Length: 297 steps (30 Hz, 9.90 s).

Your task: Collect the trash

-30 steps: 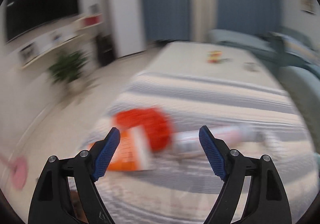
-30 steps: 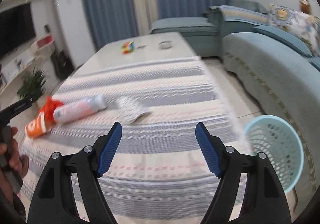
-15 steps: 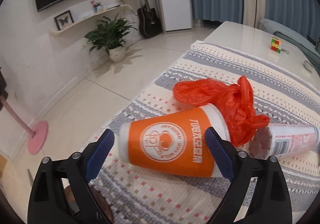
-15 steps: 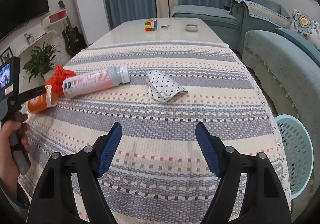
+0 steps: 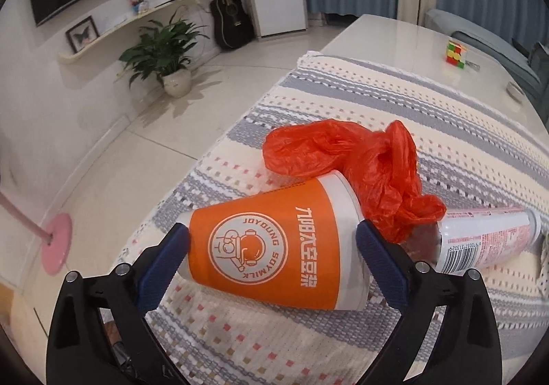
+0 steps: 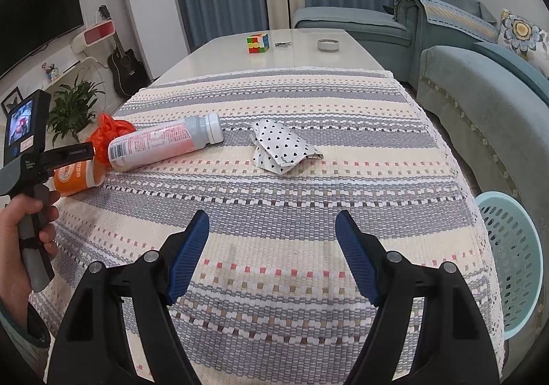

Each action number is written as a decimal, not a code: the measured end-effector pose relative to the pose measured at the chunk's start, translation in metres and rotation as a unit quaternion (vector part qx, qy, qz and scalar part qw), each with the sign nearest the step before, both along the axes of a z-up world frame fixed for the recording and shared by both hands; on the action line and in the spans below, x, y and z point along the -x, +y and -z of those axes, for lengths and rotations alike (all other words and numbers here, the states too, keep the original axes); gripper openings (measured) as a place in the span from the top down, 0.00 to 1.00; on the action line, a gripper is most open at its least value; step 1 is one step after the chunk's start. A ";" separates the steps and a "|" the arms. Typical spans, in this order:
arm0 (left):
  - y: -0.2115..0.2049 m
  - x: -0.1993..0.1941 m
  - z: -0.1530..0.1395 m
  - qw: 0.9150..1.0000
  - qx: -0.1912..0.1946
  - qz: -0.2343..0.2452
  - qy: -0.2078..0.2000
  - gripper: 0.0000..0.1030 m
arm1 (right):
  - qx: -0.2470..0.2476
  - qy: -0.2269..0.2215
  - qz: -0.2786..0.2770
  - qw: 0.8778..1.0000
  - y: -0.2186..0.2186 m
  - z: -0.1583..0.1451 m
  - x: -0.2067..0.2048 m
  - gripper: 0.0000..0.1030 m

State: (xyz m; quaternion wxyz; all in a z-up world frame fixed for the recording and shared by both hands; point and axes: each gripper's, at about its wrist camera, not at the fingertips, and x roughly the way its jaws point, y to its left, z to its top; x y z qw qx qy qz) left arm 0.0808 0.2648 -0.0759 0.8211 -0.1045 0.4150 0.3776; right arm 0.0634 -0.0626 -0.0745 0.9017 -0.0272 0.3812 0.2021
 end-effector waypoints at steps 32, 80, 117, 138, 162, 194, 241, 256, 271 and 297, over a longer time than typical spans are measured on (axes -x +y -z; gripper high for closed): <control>0.020 -0.045 -0.010 0.840 0.070 0.504 0.186 0.12 | -0.030 0.112 -0.084 0.990 0.137 -0.017 -0.083 0.30; -0.193 0.020 0.046 0.883 0.074 0.439 0.150 0.27 | 0.044 0.154 -0.080 0.984 -0.018 0.002 -0.007 0.54; -0.339 -0.038 -0.106 0.840 0.116 0.521 -0.101 0.32 | -0.041 -0.018 0.259 0.965 -0.250 -0.082 -0.008 0.57; -0.482 -0.075 0.018 0.783 0.122 0.608 0.046 0.28 | -0.092 0.102 0.370 0.919 -0.355 0.048 -0.024 0.56; -0.327 -0.046 -0.077 0.833 0.162 0.519 -0.101 0.25 | -0.077 0.022 0.274 0.958 -0.242 -0.040 -0.013 0.56; -0.011 -0.091 0.022 0.970 0.123 0.182 -0.103 0.17 | 0.050 0.022 0.003 0.998 0.042 0.037 -0.126 0.38; -0.447 -0.069 -0.062 0.797 0.111 0.584 -0.108 0.74 | -0.063 0.035 0.372 0.925 -0.354 0.000 -0.009 0.89; -0.496 -0.066 -0.006 0.776 0.120 0.618 -0.034 0.36 | -0.107 0.112 0.394 0.906 -0.380 0.058 0.002 0.57; -0.405 0.012 -0.080 0.804 0.115 0.568 -0.131 0.23 | -0.045 0.014 0.346 0.937 -0.277 -0.057 0.042 0.45; -0.330 0.059 -0.085 0.867 0.013 0.439 -0.233 0.13 | 0.038 -0.169 0.377 0.910 -0.195 -0.073 0.086 0.34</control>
